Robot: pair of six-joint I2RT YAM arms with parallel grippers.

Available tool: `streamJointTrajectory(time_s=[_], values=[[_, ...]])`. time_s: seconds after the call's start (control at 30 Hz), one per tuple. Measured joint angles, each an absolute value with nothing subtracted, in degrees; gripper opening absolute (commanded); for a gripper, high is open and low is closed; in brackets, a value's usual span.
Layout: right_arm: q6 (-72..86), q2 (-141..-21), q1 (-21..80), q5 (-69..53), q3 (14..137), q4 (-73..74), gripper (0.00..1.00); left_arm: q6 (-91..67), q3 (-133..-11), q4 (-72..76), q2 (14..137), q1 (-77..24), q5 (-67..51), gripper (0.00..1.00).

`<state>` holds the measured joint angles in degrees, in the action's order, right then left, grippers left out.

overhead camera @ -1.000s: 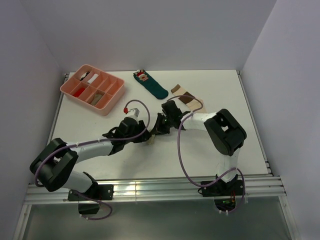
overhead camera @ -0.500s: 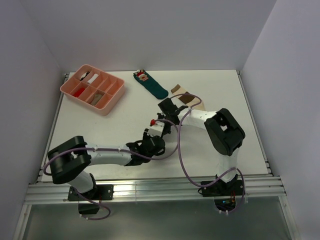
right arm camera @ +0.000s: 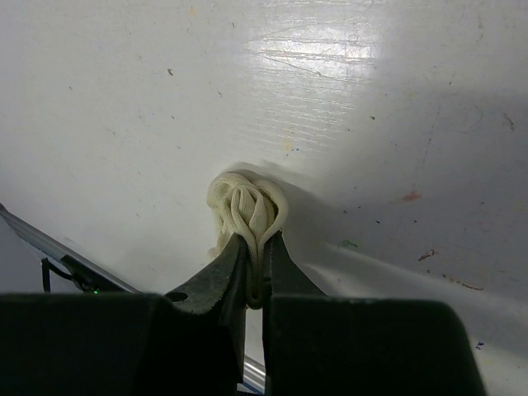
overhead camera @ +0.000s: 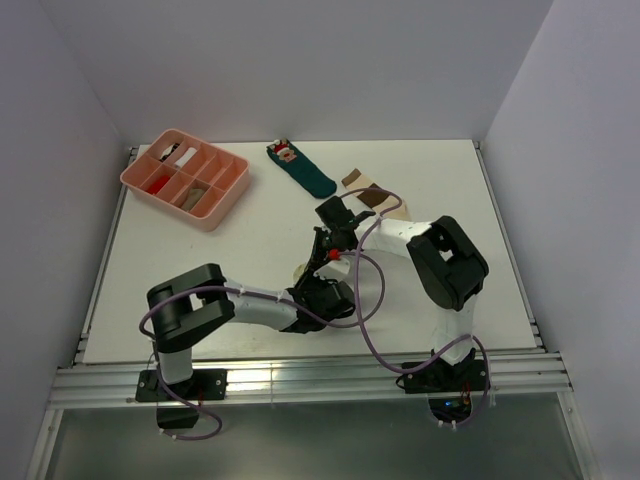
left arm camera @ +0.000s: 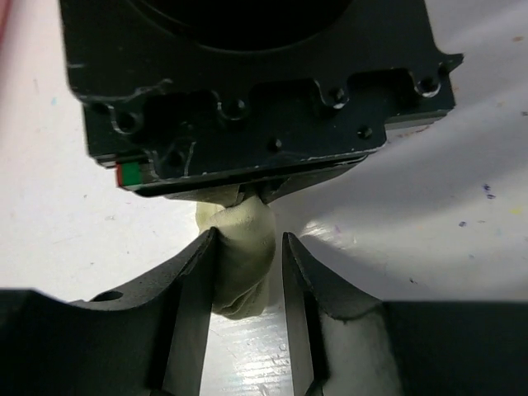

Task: Roll the socks
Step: Roll the sock at the center of the board.

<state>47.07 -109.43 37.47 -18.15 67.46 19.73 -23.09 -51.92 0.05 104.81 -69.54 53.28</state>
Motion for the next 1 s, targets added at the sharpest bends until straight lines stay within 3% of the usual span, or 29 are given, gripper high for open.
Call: streamJointTrajectory(time_s=[0.43, 0.6, 0.7, 0.73, 0.83, 1.0], values=[[47.48, -109.78, 37.45, -18.70, 67.46, 18.48, 0.00, -26.20, -59.09, -9.08, 112.79, -70.15, 61.32, 0.40], [47.51, -109.80, 37.45, -18.94, 67.46, 18.15, 0.06, -28.88, -60.14, -11.49, 113.40, -69.89, 61.54, 0.37], [47.51, -109.80, 37.43, -19.03, 67.46, 17.56, 0.13, -29.71, -60.01, -11.70, 112.99, -69.19, 60.34, 0.24], [47.46, -109.80, 37.41, -19.09, 67.42, 17.37, 0.18, -29.71, -59.75, -11.62, 112.60, -68.95, 59.48, 0.12], [47.77, -109.67, 37.15, -19.86, 66.96, 16.71, 0.32, -29.52, -58.06, -10.63, 110.37, -68.20, 55.77, 0.01], [48.27, -107.87, 35.53, -22.00, 65.14, 15.11, 0.52, -29.58, -53.54, -6.48, 104.38, -64.99, 46.57, 0.01]])
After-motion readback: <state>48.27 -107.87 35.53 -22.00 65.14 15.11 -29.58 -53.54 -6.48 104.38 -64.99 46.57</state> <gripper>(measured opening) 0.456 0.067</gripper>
